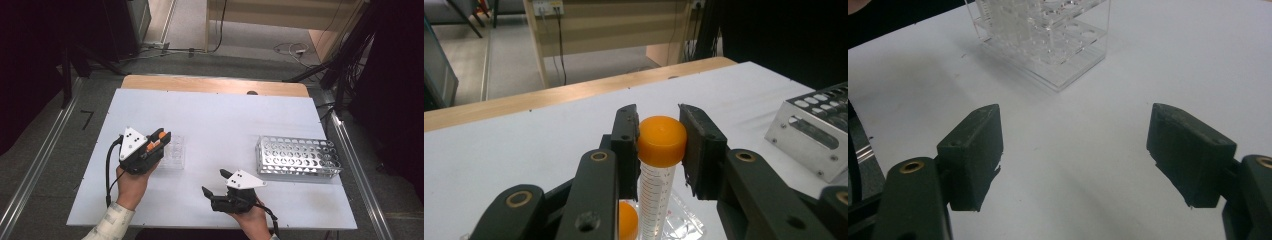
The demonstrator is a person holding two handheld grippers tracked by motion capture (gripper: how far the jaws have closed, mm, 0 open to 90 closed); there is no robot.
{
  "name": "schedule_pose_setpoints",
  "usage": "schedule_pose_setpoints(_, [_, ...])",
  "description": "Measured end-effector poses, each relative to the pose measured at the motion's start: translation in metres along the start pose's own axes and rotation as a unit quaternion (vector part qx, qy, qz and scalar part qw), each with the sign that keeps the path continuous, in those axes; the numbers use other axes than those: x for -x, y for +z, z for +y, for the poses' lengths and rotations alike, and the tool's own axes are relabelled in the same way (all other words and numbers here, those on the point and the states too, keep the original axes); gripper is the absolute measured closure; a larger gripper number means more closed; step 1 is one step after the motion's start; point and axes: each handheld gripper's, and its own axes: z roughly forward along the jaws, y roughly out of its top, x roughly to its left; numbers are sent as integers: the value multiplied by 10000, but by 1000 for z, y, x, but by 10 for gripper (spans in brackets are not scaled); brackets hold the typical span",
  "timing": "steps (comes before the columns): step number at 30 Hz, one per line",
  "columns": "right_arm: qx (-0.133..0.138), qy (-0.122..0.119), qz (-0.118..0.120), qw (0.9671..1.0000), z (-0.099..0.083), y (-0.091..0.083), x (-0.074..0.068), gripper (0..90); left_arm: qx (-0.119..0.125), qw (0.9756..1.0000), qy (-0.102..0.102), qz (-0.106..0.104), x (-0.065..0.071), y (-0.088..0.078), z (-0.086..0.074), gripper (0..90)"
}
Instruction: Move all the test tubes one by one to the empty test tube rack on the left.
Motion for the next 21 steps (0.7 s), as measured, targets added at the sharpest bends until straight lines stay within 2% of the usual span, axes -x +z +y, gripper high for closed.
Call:
schedule_pose_setpoints(7, [1, 4, 0, 10000, 0, 0, 0, 213, -242, 9995, 200, 76, 4, 8, -16, 701])
schedule_pose_setpoints(10, [-2, 4, -2, 10000, 0, 0, 0, 214, -336, 9992, 220, 80, 4, 10, -20, 700])
schedule_pose_setpoints(16, [-10, -6, 5, 10000, 0, 0, -1, 214, -314, 9992, 248, 78, 6, 10, -22, 690])
schedule_pose_setpoints(18, [-3, -7, 3, 10000, 0, 0, -1, 214, -307, 9992, 251, 52, 6, 10, -21, 641])
schedule_pose_setpoints(21, [12, 4, -1, 10000, 0, 0, 0, 214, -320, 9991, 283, 31, 7, 10, -21, 618])
